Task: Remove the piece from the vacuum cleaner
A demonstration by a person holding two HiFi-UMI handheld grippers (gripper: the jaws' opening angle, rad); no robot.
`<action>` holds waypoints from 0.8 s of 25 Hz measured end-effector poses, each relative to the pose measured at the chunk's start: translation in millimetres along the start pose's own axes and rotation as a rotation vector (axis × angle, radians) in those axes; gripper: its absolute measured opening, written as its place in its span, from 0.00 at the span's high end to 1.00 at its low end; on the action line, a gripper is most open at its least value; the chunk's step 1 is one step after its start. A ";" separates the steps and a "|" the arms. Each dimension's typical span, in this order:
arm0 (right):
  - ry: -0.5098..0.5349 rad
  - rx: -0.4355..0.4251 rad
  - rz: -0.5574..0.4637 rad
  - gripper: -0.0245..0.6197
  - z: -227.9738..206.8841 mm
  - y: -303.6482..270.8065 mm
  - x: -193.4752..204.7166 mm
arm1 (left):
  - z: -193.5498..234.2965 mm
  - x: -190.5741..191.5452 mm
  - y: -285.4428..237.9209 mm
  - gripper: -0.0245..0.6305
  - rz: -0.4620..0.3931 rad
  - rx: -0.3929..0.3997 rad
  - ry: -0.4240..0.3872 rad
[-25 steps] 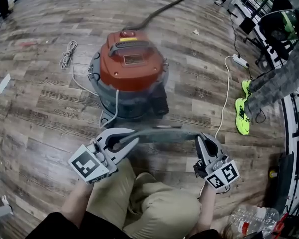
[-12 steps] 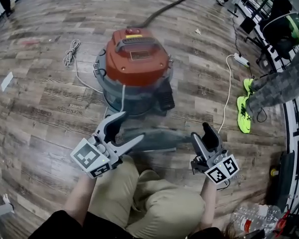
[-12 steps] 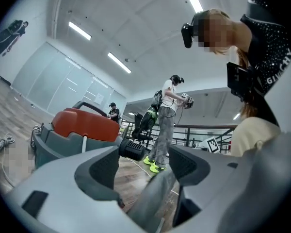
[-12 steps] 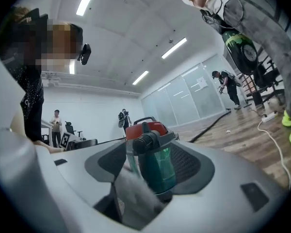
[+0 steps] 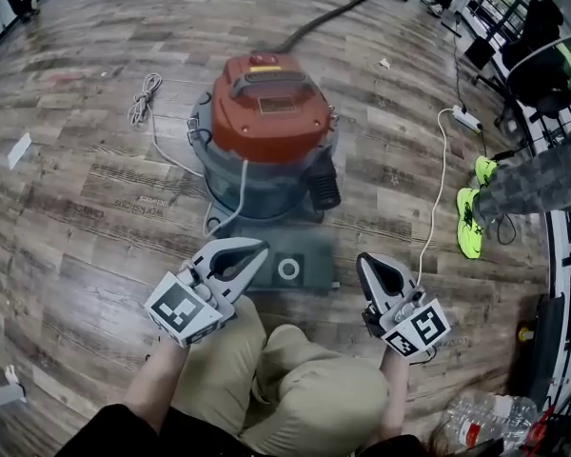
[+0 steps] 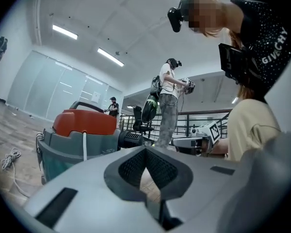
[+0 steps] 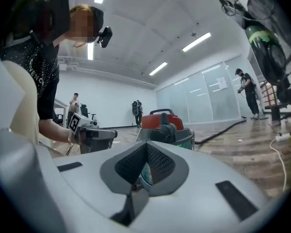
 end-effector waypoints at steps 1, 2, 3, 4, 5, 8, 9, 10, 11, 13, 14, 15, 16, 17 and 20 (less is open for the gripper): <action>0.014 -0.013 0.001 0.95 2.7 -1.3 -2.0 | -0.8 -0.4 0.4 0.95 0.005 0.004 -0.002; 0.018 -0.023 -0.002 0.95 4.3 -2.0 -3.6 | -1.2 -0.5 0.8 0.95 0.009 0.006 -0.003; 0.019 -0.029 -0.005 0.95 4.9 -2.4 -4.5 | -1.6 -0.3 1.1 0.95 0.011 0.006 -0.006; 0.021 -0.033 -0.007 0.95 5.3 -2.3 -4.8 | -2.2 0.1 1.3 0.95 0.011 0.007 -0.010; 0.023 -0.034 -0.009 0.95 6.0 -2.0 -4.4 | -3.2 0.6 1.7 0.95 0.012 0.007 -0.015; 0.034 -0.027 -0.019 0.95 9.2 1.2 -2.5 | -5.7 3.5 3.3 0.95 0.019 0.004 -0.014; 0.034 -0.022 -0.027 0.95 9.7 2.2 -1.3 | -5.8 5.0 3.9 0.95 0.023 0.002 -0.012; 0.031 -0.019 -0.036 0.95 9.8 2.9 0.6 | -5.6 6.7 4.5 0.95 0.025 0.000 -0.012; 0.027 -0.017 -0.044 0.95 10.2 3.4 3.5 | -5.6 8.3 5.5 0.95 0.025 -0.001 -0.015; 0.017 -0.019 -0.054 0.95 11.5 4.9 9.7 | -6.7 11.0 7.8 0.95 0.027 -0.002 -0.024; 0.014 -0.021 -0.059 0.95 11.8 5.5 11.8 | -7.3 11.6 8.5 0.95 0.028 -0.003 -0.025; 0.014 -0.023 -0.063 0.95 11.9 5.7 13.0 | -7.5 11.8 9.0 0.95 0.029 -0.004 -0.023; 0.016 -0.024 -0.065 0.95 12.2 5.3 13.3 | -7.3 11.8 9.3 0.95 0.030 -0.005 -0.020; 0.022 -0.025 -0.065 0.95 13.0 4.6 13.1 | -6.8 11.8 9.6 0.95 0.032 -0.005 -0.019; 0.045 -0.027 -0.052 0.95 16.8 2.7 11.9 | -6.2 12.3 10.2 0.95 0.042 0.003 -0.023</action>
Point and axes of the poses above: the fingertips, and each gripper's own axes: y backward along the fingers, z to its left, x out of its underside, the point moved 9 cm from there along y, backward along the fingers, and after that the axes turned 4 degrees about -y, right-handed, at the moved point
